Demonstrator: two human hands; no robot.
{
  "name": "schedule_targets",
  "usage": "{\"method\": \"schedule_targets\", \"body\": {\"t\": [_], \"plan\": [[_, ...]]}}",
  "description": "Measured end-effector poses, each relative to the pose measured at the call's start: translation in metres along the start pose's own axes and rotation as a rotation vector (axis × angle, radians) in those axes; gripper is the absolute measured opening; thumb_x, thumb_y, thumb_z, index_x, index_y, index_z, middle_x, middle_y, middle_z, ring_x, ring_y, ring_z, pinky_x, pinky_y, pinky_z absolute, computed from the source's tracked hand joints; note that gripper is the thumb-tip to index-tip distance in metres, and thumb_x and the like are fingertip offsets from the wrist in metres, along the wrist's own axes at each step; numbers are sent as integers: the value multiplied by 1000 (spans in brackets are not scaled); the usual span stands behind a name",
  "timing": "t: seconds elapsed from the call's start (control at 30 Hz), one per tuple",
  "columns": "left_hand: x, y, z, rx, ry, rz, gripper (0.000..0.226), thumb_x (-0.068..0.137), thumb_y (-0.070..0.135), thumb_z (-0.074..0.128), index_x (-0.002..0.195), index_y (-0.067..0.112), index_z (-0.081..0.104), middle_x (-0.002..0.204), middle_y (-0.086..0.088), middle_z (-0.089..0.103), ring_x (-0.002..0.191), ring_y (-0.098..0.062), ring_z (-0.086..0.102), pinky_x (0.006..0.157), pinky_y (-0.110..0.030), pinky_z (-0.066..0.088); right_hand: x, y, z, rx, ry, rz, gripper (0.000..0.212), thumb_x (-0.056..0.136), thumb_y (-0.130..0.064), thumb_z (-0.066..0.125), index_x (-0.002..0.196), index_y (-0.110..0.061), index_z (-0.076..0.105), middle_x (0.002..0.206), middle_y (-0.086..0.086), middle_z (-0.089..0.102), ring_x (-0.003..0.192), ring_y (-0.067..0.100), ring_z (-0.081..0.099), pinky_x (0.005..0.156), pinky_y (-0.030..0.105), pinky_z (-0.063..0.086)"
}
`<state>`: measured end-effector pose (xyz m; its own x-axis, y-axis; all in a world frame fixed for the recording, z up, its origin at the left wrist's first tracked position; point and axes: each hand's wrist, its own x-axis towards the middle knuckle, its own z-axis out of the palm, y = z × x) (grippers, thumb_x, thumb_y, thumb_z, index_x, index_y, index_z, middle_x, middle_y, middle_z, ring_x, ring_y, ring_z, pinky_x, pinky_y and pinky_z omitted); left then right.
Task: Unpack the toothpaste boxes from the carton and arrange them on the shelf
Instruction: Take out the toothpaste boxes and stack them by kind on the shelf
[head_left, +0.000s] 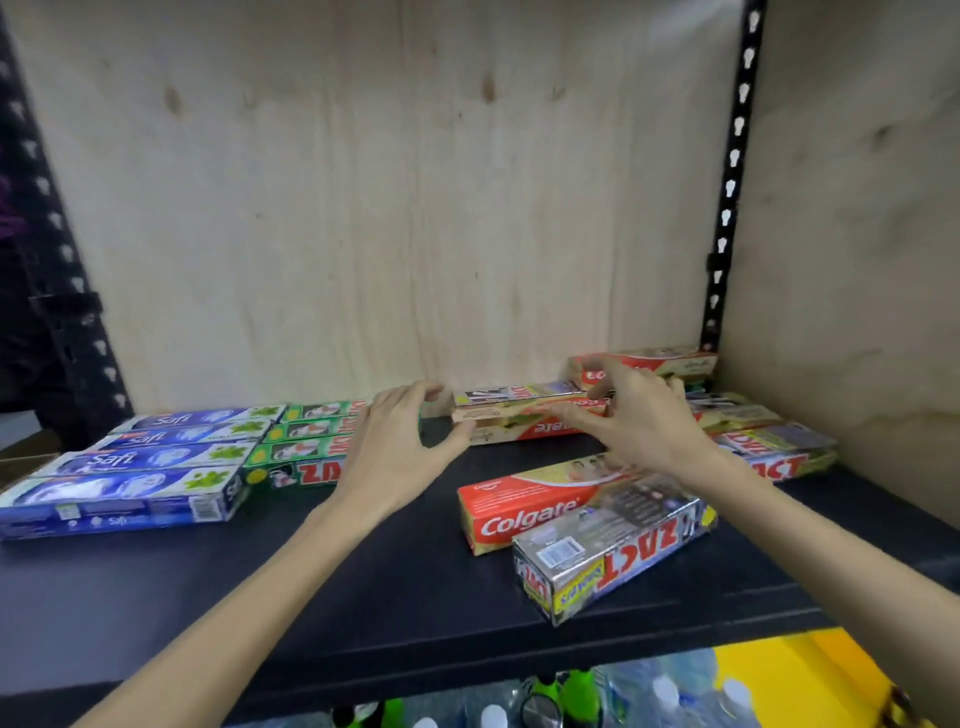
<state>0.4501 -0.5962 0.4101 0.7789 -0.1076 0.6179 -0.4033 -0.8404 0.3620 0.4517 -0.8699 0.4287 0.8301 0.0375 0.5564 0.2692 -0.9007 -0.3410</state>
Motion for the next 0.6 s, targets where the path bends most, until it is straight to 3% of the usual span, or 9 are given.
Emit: {"method": "schedule_targets", "body": {"t": [0.17,0.3,0.43,0.6], "plan": [[17,41,32,-80,-91,6,62,81,68,55,127,27,61,124,8,66,118,-14,56,104,-42,45,-1,73,-29,-67,29,160,62,86,-64,62,137,-30,51,119,1,70,119,31,59,100,49,37],[41,68,55,-50,-155,-12,49,89,51,68,130,24,61,128,9,64,123,-13,56,100,-25,38,3,117,-44,-37,-1,215,54,88,-49,69,135,-28,53,121,2,71,114,29,63,101,50,46],[73,88,82,-90,-228,-32,49,90,44,69,131,20,59,129,1,65,122,-16,59,102,-32,45,16,139,-42,37,-24,200,49,90,-34,71,134,-23,53,121,0,70,108,22,67,94,41,54],[110,108,117,-156,-315,-162,57,91,47,68,138,20,51,132,-5,61,116,-20,59,91,-30,47,59,163,-23,-2,-110,276,59,90,-44,68,138,-25,40,130,4,60,122,28,55,105,51,45]]}}
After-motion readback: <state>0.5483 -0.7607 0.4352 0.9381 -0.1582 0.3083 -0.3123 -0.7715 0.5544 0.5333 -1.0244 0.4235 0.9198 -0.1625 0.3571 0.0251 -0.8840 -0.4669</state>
